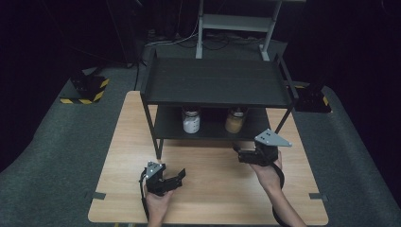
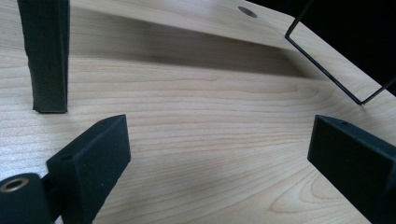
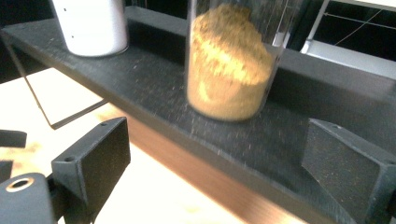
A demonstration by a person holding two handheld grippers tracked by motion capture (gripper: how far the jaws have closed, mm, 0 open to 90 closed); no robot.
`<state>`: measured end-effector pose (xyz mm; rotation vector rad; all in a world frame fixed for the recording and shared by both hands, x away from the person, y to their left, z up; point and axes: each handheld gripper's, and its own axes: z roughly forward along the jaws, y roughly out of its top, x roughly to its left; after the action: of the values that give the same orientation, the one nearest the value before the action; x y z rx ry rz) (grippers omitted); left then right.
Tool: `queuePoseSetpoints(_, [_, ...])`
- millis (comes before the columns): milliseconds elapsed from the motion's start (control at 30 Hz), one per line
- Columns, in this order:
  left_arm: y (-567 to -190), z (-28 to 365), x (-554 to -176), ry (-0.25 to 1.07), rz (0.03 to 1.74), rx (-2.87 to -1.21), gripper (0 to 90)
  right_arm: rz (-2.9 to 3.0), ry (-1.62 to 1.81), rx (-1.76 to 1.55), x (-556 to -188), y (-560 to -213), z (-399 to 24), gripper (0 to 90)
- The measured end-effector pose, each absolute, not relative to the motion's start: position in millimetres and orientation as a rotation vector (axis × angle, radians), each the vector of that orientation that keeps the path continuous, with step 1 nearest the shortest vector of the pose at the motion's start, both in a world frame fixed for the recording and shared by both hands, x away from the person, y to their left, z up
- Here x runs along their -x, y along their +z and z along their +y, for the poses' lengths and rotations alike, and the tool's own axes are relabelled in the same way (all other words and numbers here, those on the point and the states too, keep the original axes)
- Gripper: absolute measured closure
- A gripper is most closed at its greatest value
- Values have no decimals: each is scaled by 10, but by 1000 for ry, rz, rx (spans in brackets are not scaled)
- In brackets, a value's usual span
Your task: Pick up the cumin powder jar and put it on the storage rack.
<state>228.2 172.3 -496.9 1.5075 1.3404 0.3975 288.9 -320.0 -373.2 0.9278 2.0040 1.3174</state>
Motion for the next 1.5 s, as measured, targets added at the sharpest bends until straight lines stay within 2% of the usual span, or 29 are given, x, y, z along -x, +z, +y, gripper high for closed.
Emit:
queuePoseSetpoints(433, [-4964,1720,-2287,396,1342,-1511,61,2011,1310,-898,-2589,-3979,-3422,88])
queuePoseSetpoints(767, [-4951,1716,-2303,391,1346,-1521,61,2052,1314,-923,-2366,-4323,-3603,104])
queuePoseSetpoints(1133, [-4944,1713,-2316,388,1347,-1528,62,2108,1263,-1057,-2452,-4653,-3701,116])
queuePoseSetpoints(1500, [-4943,1709,-2316,390,1348,-1528,61,2093,1274,-1148,-2547,-4770,-3742,127])
